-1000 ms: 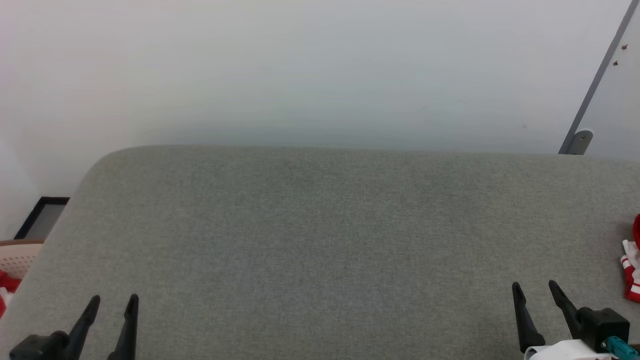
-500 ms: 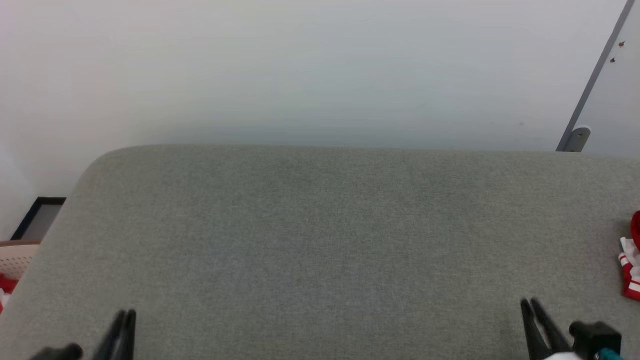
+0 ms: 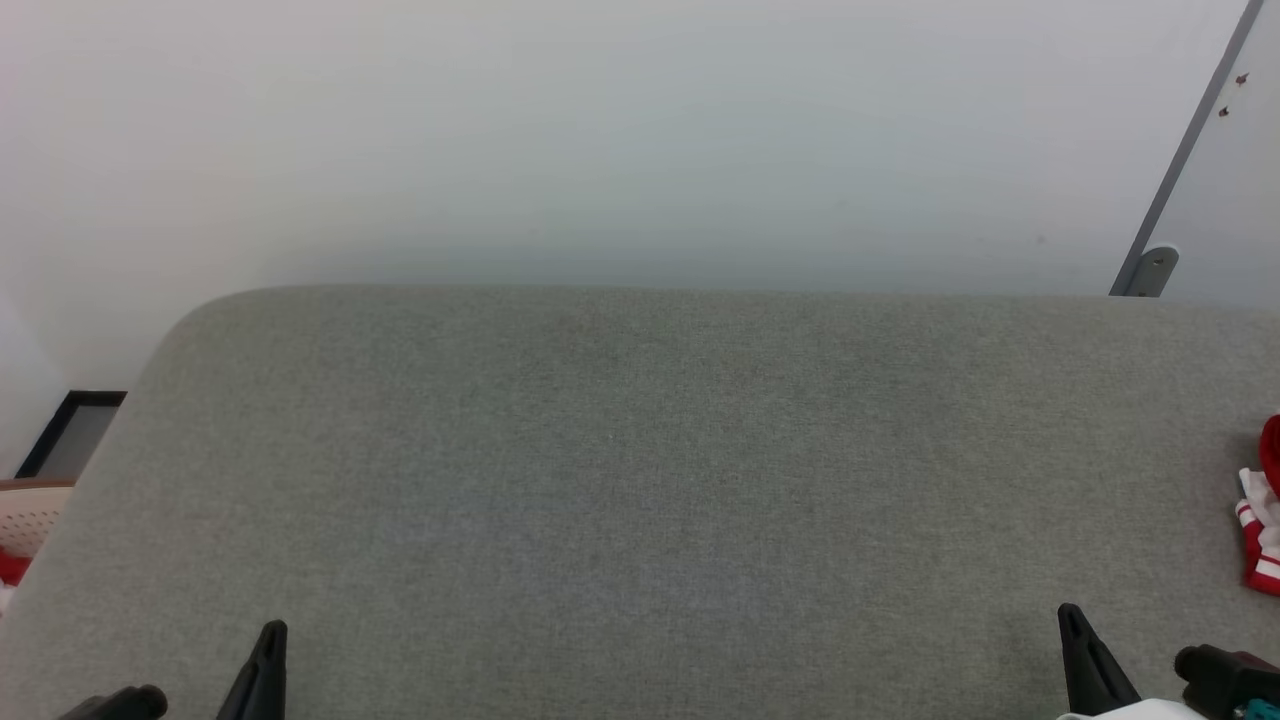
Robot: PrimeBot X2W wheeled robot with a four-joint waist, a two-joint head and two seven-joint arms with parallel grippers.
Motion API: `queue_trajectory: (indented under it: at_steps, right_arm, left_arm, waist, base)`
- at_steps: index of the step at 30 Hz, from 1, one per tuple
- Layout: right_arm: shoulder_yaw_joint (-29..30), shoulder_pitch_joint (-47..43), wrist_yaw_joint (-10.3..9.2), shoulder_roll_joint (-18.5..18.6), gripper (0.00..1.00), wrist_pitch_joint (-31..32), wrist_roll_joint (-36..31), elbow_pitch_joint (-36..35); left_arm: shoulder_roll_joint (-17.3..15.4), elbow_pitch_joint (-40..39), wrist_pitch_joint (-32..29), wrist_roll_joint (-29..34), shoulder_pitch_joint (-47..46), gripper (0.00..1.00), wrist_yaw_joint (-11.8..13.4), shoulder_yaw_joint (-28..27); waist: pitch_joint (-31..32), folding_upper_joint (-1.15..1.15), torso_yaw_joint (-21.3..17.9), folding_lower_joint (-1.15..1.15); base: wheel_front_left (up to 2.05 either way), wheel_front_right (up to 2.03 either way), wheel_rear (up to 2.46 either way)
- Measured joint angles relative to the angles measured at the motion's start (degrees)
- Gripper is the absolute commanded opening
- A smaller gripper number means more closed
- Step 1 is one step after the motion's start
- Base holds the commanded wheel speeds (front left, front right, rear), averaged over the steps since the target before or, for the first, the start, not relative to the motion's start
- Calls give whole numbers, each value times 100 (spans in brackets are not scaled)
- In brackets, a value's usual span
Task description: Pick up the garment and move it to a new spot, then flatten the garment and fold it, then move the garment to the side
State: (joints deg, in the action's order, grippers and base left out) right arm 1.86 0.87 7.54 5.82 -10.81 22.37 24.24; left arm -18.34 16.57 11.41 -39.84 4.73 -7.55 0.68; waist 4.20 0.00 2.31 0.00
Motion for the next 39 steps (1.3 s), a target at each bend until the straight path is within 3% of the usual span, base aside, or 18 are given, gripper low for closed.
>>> queue_trajectory:
  at_steps: [39]
  right_arm:
    - [207,212,0,-134,0,794,3270,-481]
  left_arm:
    - [722,-111,-844,-2450,-479,0,1,-333]
  waist:
    - [-151,0,-79,0]
  base:
    - [0,0,0]
